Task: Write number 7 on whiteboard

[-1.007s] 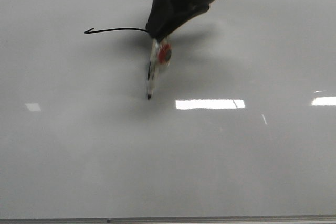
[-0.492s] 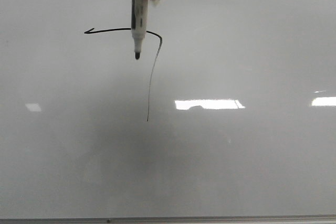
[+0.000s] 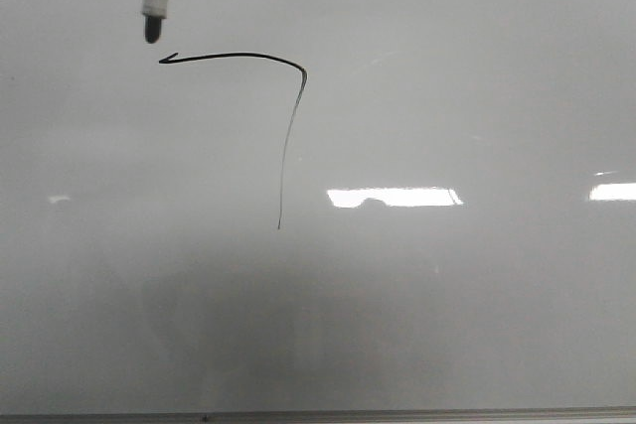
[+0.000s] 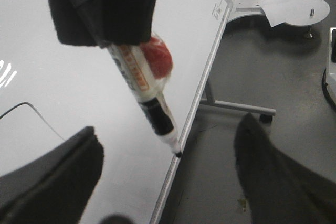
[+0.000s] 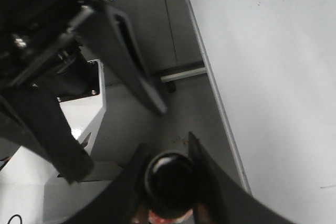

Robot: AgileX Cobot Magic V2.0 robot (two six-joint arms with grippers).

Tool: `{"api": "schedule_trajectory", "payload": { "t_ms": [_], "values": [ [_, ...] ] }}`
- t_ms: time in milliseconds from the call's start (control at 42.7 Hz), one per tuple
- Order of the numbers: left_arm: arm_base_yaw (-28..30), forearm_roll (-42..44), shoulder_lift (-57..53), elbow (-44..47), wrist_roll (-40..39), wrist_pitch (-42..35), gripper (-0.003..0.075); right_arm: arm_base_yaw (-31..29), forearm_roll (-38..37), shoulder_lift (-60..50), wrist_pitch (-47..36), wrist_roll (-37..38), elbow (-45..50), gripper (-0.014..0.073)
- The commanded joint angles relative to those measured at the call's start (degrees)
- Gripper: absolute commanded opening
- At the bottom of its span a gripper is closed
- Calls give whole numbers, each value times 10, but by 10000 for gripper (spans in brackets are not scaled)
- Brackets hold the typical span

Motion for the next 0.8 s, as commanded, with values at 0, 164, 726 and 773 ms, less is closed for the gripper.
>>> {"api": "schedule_trajectory", "payload": {
  "t_ms": [0, 164, 726, 773],
  "values": [
    [0, -24, 12, -15, -5, -62, 624, 1, 47, -20, -13, -24, -19, -58],
    [0, -24, 20, -15, -5, -69, 561, 1, 88, -20, 2, -55, -19, -58],
    [0, -25, 21, -15, -5, -76, 52, 1, 141, -20, 33, -87, -19, -34],
    [0, -25, 21, -15, -5, -76, 32, 1, 141, -20, 31, -87, -19, 17]
  ]
}}
